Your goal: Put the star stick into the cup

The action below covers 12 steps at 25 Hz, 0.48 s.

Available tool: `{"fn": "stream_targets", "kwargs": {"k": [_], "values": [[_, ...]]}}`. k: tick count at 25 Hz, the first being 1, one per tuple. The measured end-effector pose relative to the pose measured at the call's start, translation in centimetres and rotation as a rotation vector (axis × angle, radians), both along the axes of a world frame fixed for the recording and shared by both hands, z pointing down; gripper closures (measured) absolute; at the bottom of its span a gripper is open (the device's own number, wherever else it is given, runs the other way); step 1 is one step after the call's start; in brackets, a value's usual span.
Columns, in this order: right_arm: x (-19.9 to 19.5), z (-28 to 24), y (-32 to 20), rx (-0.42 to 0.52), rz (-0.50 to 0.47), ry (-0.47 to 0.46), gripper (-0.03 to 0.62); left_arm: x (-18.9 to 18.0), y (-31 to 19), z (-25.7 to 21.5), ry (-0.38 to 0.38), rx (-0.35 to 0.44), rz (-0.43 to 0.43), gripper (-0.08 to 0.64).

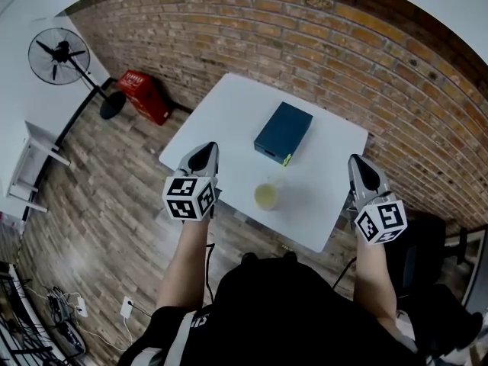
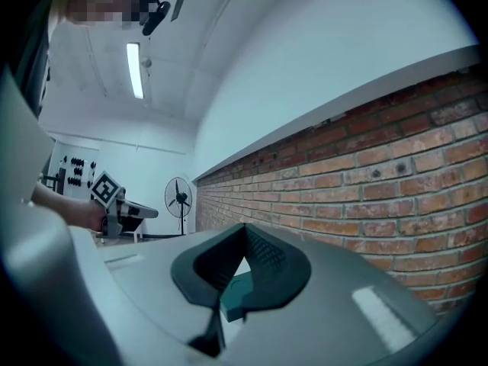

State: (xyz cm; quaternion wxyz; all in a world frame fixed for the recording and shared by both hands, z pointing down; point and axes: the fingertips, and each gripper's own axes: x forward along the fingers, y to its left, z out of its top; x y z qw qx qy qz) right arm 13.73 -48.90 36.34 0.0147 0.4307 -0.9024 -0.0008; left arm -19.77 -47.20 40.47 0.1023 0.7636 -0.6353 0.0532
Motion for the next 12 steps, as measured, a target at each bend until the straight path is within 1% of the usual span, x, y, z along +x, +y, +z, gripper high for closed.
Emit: {"fn": "stream_targets", "kwargs": {"k": [2,6,8,12], "values": [[-0.1,0.2,-0.2,-0.008,-0.005,0.003,0.595,-0.1,-0.1,0.2,0.013,-0.005,-0.01,0.554],[-3.3,0.5,1.0,0.023,-0.096,0.06,0.595,2.5,-0.2,-0.5,0.003,0.018,0.061,0.554],[-3.8,0.6,1.3,0.016,-0.121,0.049,0.595,3.5,-0.1,-0.5,0.009,0.018,0.076,0.554],[-3.3,1.3,1.6,-0.017,-0.127,0.025,0.595,3.7,0.6,0.3,0.005,-0.009,0.067,0.554]]}}
